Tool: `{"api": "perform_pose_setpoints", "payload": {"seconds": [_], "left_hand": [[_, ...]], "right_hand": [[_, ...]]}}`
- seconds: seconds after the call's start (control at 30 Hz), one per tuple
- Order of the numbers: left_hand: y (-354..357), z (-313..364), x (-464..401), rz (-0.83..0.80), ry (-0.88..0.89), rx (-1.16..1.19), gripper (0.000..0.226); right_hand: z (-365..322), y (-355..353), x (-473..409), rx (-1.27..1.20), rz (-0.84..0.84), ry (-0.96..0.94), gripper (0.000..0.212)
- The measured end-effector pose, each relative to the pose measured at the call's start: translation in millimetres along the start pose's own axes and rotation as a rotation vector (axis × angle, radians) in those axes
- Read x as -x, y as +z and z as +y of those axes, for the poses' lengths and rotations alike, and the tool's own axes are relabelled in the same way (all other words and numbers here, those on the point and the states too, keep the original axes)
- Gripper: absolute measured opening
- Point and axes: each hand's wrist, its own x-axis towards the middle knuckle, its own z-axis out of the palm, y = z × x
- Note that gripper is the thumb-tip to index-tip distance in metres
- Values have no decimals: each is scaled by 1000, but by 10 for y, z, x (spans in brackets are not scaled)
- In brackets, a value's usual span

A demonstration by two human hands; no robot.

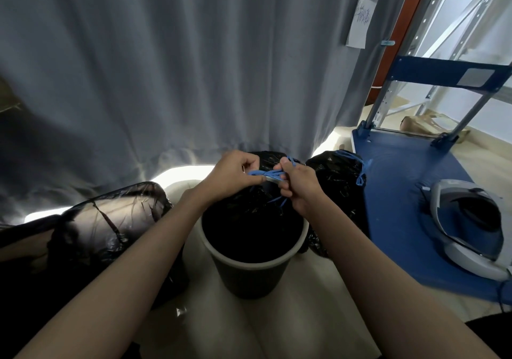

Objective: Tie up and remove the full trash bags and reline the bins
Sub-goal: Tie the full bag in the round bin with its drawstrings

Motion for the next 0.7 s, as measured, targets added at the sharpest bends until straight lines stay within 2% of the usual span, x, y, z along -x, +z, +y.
{"api": "perform_pose_setpoints", "payload": {"seconds": [0.13, 0.27, 0.5, 0.7], "left_hand": [[65, 17, 3, 130, 257, -196, 35], [147, 15, -9, 103, 371, -161, 29], [148, 32, 25, 2, 246, -115, 35], [114, 58, 24, -71, 157, -66, 47]], "right_hand": [[37, -10, -58, 25, -49, 142, 27], [82, -38, -85, 146, -129, 183, 32], [63, -80, -120, 186, -206, 273, 32], [93, -99, -159, 231, -172, 289, 26]]}}
